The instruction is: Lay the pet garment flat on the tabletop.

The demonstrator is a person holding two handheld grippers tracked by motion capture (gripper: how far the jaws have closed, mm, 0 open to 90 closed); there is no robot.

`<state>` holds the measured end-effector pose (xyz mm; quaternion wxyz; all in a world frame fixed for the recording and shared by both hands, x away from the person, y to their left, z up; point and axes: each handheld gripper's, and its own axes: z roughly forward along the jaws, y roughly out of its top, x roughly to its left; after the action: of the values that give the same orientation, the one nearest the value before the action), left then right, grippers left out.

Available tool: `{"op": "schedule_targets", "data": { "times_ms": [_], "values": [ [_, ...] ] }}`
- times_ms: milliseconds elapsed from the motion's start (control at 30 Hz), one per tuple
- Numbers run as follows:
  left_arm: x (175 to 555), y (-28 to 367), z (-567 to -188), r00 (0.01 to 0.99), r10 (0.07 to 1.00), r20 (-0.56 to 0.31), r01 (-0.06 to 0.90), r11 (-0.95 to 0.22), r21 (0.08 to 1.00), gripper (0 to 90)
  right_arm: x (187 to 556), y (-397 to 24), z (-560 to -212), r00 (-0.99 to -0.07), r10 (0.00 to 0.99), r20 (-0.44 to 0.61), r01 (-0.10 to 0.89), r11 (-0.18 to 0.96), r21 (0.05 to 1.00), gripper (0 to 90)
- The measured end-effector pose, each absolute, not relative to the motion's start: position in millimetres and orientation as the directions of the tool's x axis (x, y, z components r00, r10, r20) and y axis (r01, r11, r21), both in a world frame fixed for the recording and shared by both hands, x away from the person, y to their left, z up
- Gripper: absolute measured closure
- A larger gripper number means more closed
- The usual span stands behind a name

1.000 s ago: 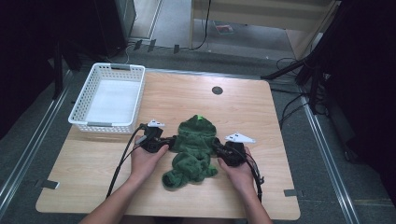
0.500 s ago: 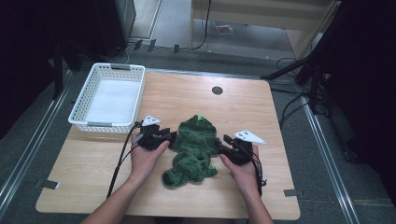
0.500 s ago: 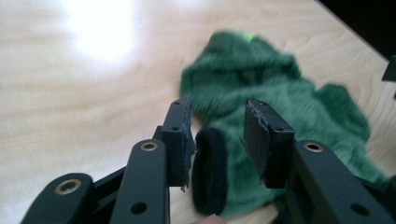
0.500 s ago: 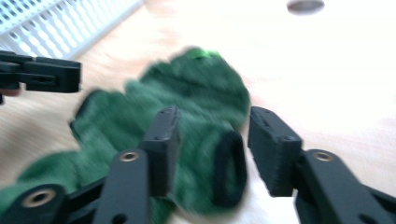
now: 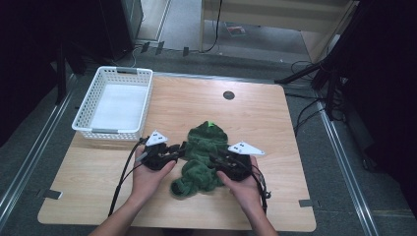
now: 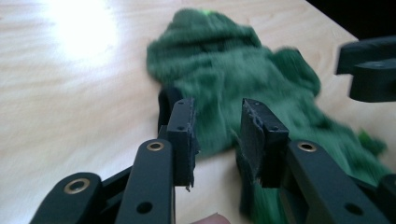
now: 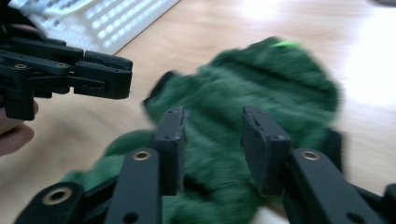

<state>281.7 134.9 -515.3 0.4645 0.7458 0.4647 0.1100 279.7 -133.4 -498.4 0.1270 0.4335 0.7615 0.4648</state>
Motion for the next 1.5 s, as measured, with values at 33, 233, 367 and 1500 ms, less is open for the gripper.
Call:
{"op": "schedule_targets", "data": {
  "times_ms": [33,233,367,1500],
  "values": [
    [275.3,139.8,-516.2,0.547,0.793,-0.27,0.592,-0.138,0.794,65.3,277.1,-127.7,-498.6,-0.603,0.77,0.208,0.545,0.208,0.812,57.4],
    [238.1,165.4,-533.9,0.54,0.79,-0.29,0.61,-0.13,0.782,63.8,262.3,-87.9,-503.2,-0.678,0.718,0.16,0.528,0.324,0.785,49.0],
    [228.3,166.8,-549.6,0.551,0.779,-0.299,0.623,-0.146,0.769,63.4,258.1,-65.4,-514.8,-0.686,0.723,0.08,0.517,0.407,0.753,46.3],
    [222.3,155.9,-546.5,0.616,0.733,-0.288,0.572,-0.166,0.803,55.4,209.3,-232.3,-511.6,-0.308,0.932,0.193,0.457,-0.033,0.889,52.3]
  ]
}}
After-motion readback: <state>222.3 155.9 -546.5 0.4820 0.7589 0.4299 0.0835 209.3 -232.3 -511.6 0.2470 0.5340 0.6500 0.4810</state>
